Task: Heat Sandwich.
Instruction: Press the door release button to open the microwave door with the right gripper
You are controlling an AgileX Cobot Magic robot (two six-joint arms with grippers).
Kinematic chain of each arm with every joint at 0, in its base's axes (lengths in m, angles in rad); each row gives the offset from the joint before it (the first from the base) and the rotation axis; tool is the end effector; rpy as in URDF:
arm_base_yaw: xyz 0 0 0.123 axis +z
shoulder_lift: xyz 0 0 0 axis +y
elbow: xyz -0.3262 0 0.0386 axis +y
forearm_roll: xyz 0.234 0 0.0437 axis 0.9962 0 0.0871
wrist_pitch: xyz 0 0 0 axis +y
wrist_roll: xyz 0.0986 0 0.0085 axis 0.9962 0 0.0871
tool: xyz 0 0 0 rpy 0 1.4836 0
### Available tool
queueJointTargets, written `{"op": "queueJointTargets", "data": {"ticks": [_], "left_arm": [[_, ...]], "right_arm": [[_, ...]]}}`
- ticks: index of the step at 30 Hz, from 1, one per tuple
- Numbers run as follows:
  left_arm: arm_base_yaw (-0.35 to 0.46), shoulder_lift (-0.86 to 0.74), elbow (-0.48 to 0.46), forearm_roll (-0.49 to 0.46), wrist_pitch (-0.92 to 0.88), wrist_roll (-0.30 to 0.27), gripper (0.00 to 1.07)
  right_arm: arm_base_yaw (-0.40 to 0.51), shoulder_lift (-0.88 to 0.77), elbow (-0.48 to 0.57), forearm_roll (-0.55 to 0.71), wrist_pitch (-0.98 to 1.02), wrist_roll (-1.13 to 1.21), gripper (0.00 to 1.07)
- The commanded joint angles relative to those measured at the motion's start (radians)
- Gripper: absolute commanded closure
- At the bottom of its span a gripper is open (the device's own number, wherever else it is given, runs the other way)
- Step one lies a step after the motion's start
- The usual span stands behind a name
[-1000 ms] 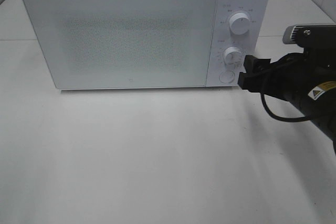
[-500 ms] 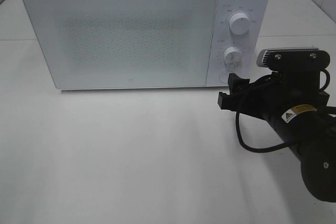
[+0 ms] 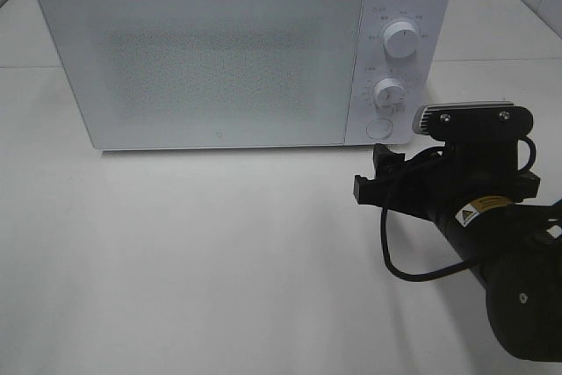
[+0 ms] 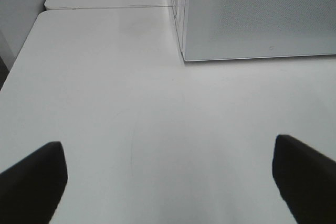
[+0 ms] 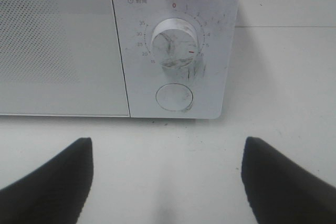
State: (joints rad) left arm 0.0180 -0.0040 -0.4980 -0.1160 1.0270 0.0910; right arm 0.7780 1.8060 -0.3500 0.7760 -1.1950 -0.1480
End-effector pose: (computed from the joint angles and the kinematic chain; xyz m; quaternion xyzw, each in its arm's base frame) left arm -0.0528 -0.0108 0.2696 0.0321 0.8418 -0.0287 0.5381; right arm 0.2272 0.1334 0.1813 -0.0190 0.7828 0.0131 0.6218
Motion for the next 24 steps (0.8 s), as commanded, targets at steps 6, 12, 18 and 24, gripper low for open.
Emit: {"op": "queueJointTargets", "data": {"ticks": [6, 12, 18, 24], "left_arm": [[0.003, -0.028, 0.004, -0.003, 0.0, -0.003, 0.03], [0.003, -0.028, 0.004, -0.003, 0.0, -0.003, 0.03], [0.003, -0.028, 0.004, -0.003, 0.0, -0.003, 0.03], [0.003, -0.028, 0.004, -0.003, 0.0, -0.003, 0.03]], "right_arm": [[0.005, -0.002, 0.002, -0.004, -0.021, 0.02, 0.31], [0.005, -0.002, 0.002, -0.004, -0.022, 0.141, 0.31], [0.005, -0.002, 0.002, -0.004, -0.022, 0.46, 0.31], [0.005, -0.002, 0.002, -0.009, -0.022, 0.859, 0.31]]}}
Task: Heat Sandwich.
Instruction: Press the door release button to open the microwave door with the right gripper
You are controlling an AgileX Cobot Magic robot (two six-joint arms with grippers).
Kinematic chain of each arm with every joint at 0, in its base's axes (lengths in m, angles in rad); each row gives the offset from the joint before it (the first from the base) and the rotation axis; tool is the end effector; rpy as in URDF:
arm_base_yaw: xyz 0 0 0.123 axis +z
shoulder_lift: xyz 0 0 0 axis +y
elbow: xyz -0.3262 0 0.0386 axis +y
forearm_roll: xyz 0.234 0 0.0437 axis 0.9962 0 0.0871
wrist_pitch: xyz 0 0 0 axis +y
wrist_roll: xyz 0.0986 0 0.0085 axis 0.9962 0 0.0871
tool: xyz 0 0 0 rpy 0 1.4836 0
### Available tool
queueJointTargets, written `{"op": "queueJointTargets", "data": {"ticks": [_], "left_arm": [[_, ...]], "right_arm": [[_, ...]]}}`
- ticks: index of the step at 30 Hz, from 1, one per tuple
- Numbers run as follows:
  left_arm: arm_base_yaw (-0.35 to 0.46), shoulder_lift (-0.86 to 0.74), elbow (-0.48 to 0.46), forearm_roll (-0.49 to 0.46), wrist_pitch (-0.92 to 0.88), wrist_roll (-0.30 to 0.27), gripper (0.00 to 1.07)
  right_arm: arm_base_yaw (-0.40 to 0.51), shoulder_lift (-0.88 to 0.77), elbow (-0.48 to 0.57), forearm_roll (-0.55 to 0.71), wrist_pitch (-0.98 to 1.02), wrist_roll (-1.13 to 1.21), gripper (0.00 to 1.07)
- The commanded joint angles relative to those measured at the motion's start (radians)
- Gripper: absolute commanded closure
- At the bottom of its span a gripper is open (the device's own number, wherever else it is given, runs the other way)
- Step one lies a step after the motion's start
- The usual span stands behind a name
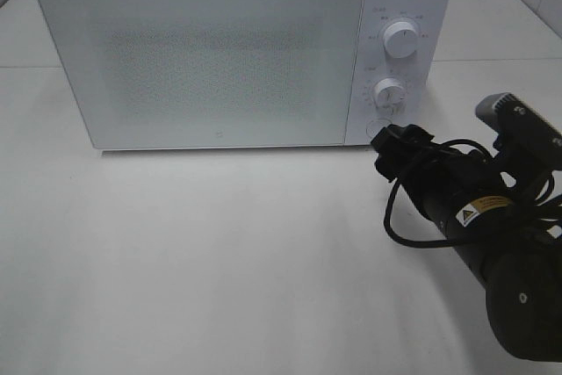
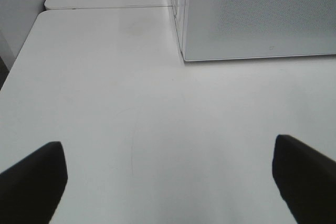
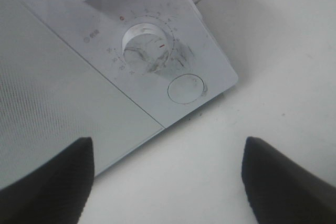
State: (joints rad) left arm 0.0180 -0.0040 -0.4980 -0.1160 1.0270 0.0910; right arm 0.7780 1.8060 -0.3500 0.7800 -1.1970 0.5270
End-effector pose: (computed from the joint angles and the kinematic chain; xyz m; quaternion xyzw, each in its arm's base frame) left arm -0.0528 -0.0108 0.2696 0.0321 0.8418 -0.0287 0.5381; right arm 0.2272 0.1330 0.1814 0.2429 0.7440 0.2174 0.5833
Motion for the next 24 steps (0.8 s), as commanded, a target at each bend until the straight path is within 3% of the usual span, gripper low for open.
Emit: {"op": "queueJointTargets", "data": {"ticks": [1, 7, 15, 20, 24], "left_arm": [[0.003, -0.028, 0.004, -0.003, 0.0, -0.003, 0.03], [0.003, -0.028, 0.004, -0.003, 0.0, -0.003, 0.03], [0.003, -0.028, 0.004, -0.003, 0.0, -0.003, 0.03], [0.003, -0.028, 0.004, -0.003, 0.0, -0.003, 0.03], [0.003, -0.028, 0.004, -0.003, 0.0, -0.003, 0.03]], "right_arm": [[0.005, -0.002, 0.002, -0.013, -0.02, 0.184, 0.31], [0.005, -0.002, 0.002, -0.013, -0.019, 0.523, 0.31], [0.005, -0.002, 0.002, -0.043, -0.019, 0.786, 0.32], [0.005, -0.002, 0.002, -0.063, -0.019, 0.861, 0.41], [0.005, -0.002, 0.002, -0.064, -0.019, 0.935, 0.64]]}}
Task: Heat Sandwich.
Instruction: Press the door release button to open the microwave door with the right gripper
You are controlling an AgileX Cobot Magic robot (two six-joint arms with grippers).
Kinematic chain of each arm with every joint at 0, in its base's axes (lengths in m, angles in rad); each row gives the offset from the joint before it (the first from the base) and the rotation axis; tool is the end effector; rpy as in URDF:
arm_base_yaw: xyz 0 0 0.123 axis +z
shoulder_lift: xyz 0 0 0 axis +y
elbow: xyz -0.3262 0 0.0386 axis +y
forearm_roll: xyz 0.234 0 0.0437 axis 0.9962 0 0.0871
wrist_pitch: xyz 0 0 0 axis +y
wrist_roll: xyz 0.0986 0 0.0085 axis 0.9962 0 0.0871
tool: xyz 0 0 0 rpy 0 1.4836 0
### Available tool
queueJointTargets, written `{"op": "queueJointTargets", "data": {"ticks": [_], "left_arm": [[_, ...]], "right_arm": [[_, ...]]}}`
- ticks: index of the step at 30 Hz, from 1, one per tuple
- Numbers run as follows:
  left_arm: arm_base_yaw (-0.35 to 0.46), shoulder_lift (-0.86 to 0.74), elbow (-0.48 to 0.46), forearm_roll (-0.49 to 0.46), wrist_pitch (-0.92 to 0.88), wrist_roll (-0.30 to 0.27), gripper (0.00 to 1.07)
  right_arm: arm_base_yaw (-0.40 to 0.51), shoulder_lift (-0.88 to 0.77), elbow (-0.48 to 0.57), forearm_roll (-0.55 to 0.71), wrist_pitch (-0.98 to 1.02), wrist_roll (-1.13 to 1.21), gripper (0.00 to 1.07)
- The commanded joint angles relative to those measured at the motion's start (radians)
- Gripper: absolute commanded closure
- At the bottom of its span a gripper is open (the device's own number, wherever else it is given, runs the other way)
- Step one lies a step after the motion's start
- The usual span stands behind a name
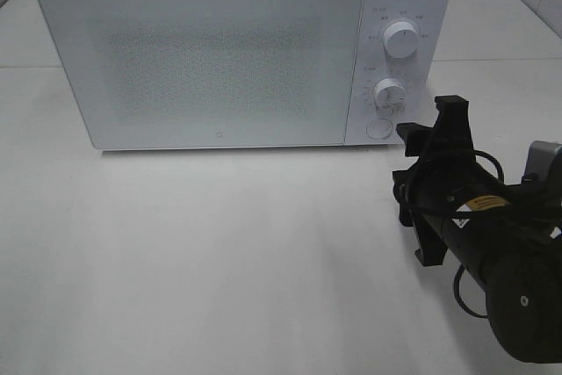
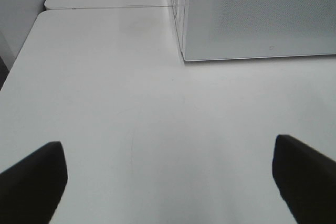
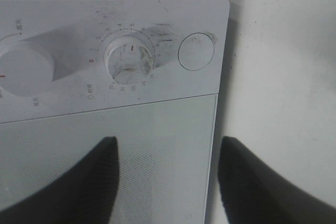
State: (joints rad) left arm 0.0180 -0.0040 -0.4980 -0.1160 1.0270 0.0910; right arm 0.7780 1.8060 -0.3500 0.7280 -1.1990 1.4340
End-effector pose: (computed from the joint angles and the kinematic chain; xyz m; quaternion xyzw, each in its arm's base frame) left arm -0.0528 -0.0108 0.2696 0.0321 0.8418 -0.0287 0.5381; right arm 0.2271 0.1377 0.1822 0.5262 0.5756 0.4622 0.4222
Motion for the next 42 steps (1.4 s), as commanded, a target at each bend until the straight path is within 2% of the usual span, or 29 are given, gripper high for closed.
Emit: {"op": "queueJointTargets", "data": {"ticks": [1, 2, 4, 5, 6, 29, 35, 42], "left_arm": [[0.003, -0.028, 0.004, -0.003, 0.0, -0.003, 0.03], [0.003, -0.028, 0.004, -0.003, 0.0, -0.003, 0.03], [0.003, -0.028, 0.004, -0.003, 0.0, -0.003, 0.03], [0.003, -0.028, 0.004, -0.003, 0.0, -0.003, 0.03], [0.003, -0.028, 0.004, -0.003, 0.0, -0.003, 0.03], [0.003, -0.028, 0.004, -0.003, 0.0, -0.003, 0.03], [0.003, -0.028, 0.004, -0.003, 0.0, -0.003, 0.03], [0.003, -0.028, 0.004, -0.003, 0.0, -0.003, 0.03]], "right_arm": [[0.005, -0.002, 0.002, -0.012, -0.017, 0.028, 0.64], [0.005, -0.002, 0.002, -0.012, -0.017, 0.042, 0.78], [0.005, -0.002, 0.002, -0.012, -0.017, 0.042, 0.94], [0.005, -0.002, 0.002, -0.012, -0.017, 0.042, 0.94], [0.005, -0.002, 0.002, -0.014, -0.017, 0.042, 1.07], [-0.004, -0.002, 0.0, -0.038, 0.031, 0.033, 1.07], [-0.067, -0.002, -0.004, -0.108, 0.083, 0.021, 1.07], [-0.171, -0.002, -0.064, -0.203, 0.161, -0.032, 1.07]]}}
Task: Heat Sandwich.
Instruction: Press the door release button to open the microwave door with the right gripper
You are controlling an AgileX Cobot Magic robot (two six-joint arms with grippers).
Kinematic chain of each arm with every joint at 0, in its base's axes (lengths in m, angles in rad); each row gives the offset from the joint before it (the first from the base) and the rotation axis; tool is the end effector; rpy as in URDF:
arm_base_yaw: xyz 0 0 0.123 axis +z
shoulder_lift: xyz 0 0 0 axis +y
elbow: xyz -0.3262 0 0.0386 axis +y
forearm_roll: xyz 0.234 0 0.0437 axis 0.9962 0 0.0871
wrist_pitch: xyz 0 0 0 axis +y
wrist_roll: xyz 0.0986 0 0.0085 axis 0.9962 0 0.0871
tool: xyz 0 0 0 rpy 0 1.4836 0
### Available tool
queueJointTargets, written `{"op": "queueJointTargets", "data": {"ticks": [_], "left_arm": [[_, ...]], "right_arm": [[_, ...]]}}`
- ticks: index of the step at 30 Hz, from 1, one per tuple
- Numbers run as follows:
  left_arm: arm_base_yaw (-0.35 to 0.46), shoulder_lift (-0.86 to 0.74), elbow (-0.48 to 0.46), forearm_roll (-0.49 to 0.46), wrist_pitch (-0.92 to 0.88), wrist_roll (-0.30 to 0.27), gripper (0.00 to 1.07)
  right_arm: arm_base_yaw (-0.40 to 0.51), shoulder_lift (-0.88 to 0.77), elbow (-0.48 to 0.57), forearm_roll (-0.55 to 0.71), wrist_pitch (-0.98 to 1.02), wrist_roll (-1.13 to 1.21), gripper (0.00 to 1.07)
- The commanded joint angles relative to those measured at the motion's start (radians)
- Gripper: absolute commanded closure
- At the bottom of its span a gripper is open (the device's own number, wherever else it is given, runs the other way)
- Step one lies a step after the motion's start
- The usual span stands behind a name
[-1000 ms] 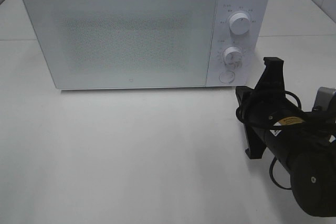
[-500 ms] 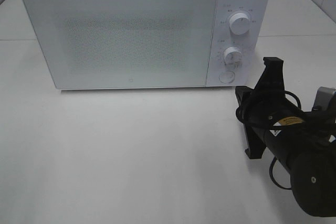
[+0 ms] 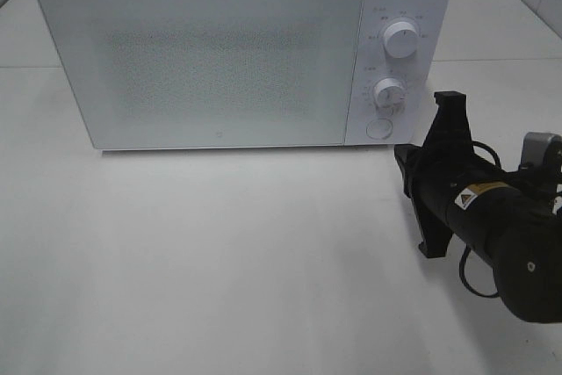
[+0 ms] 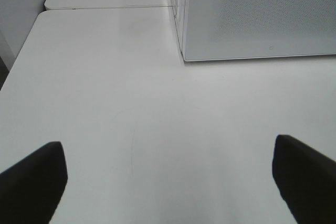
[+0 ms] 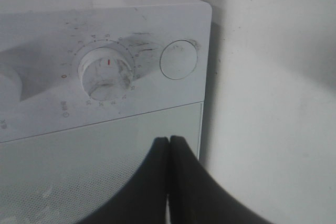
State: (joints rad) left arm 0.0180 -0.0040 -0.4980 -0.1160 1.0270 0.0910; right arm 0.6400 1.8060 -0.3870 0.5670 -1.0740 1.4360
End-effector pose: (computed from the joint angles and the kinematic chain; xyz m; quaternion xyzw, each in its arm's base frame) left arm -0.0528 -0.0108 0.2696 0.0321 0.8418 -0.0287 0.5381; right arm 0.2481 0.1265 0.1780 0.5305 0.6020 0.4472 0.3953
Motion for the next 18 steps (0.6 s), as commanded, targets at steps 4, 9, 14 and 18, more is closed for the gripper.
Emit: {"op": "queueJointTargets", "data": {"ticks": [4, 9, 14, 18], "left_arm": [[0.003, -0.028, 0.004, -0.003, 0.0, -0.003, 0.03], [0.003, -0.028, 0.004, -0.003, 0.0, -0.003, 0.03], [0.003, -0.028, 0.004, -0.003, 0.0, -0.002, 0.03], [0.003, -0.028, 0.004, -0.003, 0.0, -0.002, 0.03]], "right_arm": [[-0.075, -0.002, -0.061, -0.065, 0.076, -0.056, 1.07], [-0.093, 0.001, -0.103, -0.068, 0.107, -0.104, 1.07], [-0.127, 0.023, -0.141, -0.092, 0.142, -0.113, 1.07], [-0.139, 0.063, -0.167, -0.119, 0.142, -0.065, 1.07]]}}
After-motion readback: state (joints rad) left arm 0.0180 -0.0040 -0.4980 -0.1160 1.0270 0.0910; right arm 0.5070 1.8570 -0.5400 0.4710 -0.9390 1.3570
